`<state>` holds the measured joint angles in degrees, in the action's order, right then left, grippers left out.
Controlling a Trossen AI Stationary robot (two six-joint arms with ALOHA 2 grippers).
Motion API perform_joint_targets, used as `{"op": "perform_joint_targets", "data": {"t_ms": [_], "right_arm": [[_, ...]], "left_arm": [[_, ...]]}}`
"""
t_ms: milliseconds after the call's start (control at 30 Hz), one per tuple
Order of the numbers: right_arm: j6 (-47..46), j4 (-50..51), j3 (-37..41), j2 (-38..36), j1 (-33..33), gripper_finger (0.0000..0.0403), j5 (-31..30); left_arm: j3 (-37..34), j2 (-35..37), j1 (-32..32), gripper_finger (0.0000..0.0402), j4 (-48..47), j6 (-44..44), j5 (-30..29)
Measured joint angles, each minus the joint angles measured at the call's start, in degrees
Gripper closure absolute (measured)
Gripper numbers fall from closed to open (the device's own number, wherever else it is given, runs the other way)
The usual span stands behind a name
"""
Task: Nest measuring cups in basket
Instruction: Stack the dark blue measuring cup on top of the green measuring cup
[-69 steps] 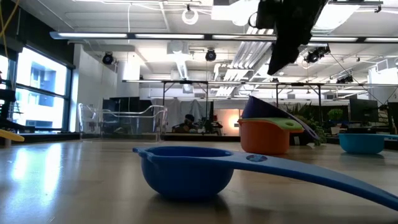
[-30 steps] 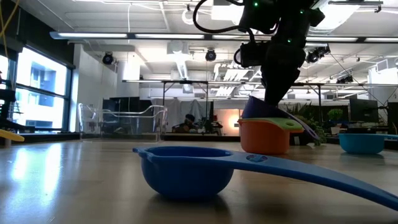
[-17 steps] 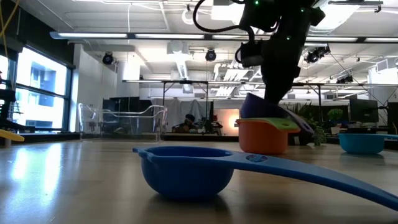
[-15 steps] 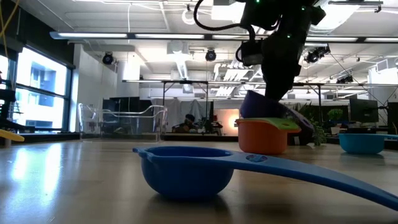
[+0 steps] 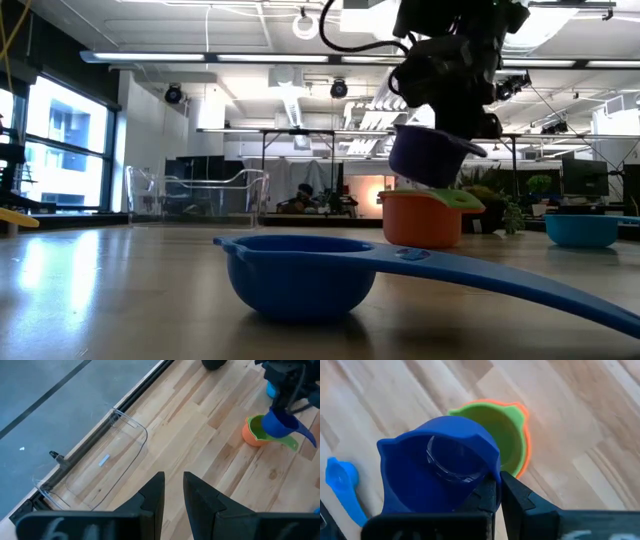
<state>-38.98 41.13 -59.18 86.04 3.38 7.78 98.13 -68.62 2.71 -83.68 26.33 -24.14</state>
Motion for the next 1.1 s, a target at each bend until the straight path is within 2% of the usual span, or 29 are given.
{"op": "perform_joint_targets", "data": {"t_ms": [233, 433, 667, 833, 1100], "right_arm": [[-2.4, 0.3, 0.0, 0.0, 3.9, 0.0398, 2.5], [-2.6, 0.8, -0.3, 0.2, 7.2, 0.0398, 7.2], [0.0, 10.8, -9.2, 0.4, 8.6, 0.0398, 6.4], [0.5, 16.9, -12.9, 3.6, 9.8, 0.0398, 6.7], [2.9, 17.8, -13.2, 9.5, 9.7, 0.0398, 10.3]], "left_arm": [[0.0, 0.0, 0.0, 0.0339, 0.0, 0.0, 0.0], [0.0, 0.0, 0.0, 0.0339, 0.0, 0.0, 0.0], [0.0, 0.0, 0.0, 0.0339, 0.1, 0.0, 0.0], [0.0, 0.0, 0.0, 0.0339, 0.2, 0.0, 0.0], [0.0, 0.0, 0.0, 0.0339, 0.2, 0.0, 0.0]]}}
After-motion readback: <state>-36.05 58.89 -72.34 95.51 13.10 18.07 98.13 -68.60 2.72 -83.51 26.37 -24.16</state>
